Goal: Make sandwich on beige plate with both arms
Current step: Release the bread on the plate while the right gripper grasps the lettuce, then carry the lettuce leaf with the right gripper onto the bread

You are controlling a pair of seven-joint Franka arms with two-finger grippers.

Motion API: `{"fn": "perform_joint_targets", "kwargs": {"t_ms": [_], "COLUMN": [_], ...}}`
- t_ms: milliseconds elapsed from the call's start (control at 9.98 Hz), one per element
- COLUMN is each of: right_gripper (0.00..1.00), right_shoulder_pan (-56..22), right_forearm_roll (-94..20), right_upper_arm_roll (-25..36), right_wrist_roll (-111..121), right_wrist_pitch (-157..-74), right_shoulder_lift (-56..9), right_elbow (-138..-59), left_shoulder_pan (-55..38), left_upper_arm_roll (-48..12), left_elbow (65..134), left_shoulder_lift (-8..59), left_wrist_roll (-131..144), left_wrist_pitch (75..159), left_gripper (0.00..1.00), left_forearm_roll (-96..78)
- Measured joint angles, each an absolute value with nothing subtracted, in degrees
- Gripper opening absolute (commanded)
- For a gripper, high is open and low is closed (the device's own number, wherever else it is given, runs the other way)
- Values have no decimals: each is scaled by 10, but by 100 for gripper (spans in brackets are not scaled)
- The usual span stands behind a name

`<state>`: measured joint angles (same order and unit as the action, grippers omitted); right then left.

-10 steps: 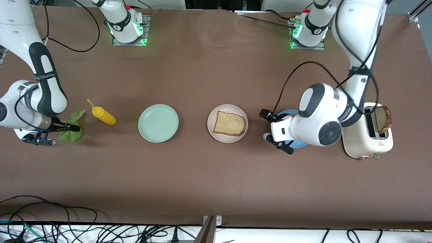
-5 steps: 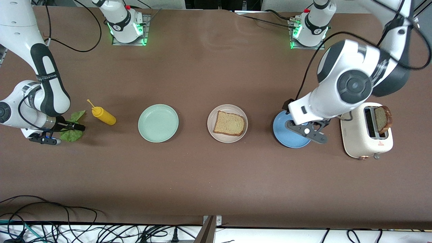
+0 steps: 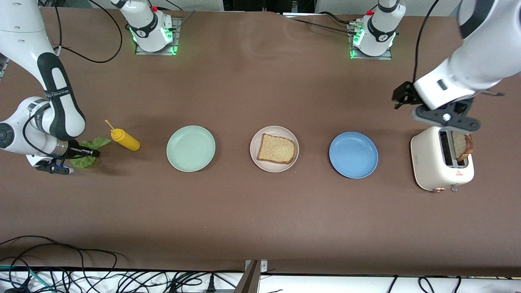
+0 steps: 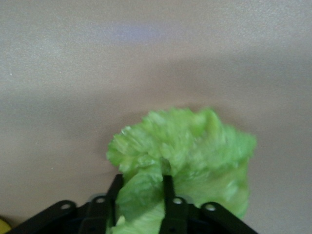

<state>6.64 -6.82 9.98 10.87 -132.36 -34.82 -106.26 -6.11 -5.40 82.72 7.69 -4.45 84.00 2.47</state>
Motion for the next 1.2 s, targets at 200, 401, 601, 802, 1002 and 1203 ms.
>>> {"fn": "perform_joint_targets", "kwargs": {"t_ms": [200,401,601,802,1002,1203], "right_gripper": [0,0,0,0,0,0], "right_shoulder_pan": [66,64,64,61,44,-5], "right_forearm_roll": [-68,-68,-68,-68,-68,-68], "right_upper_arm_roll": [100,99,99,98,97,94], "right_wrist_roll": [114,136,148,148,96,-23], "right_wrist_pitch": [-1327,-1323,-1270,-1153,-1016,-924], "right_shoulder_lift": [-347,-337,-311,-282,-265,-259], "right_elbow": [-1058,-1036,-1007,-957,-877,-807], "left_shoulder_pan": [-49,-25,-13,-11,-11,-11], "left_upper_arm_roll": [-54,-50,-43,-43,-44,-45], "left_elbow": [830,831,831,833,851,893], "left_shoulder_lift": [70,69,62,53,36,3], "left_wrist_roll": [-44,-43,-43,-42,-34,-9], "left_wrist_pitch": [837,837,837,837,837,837], "left_gripper": [100,100,100,100,100,100], "left_forearm_roll": [23,9,5,5,4,0]}}
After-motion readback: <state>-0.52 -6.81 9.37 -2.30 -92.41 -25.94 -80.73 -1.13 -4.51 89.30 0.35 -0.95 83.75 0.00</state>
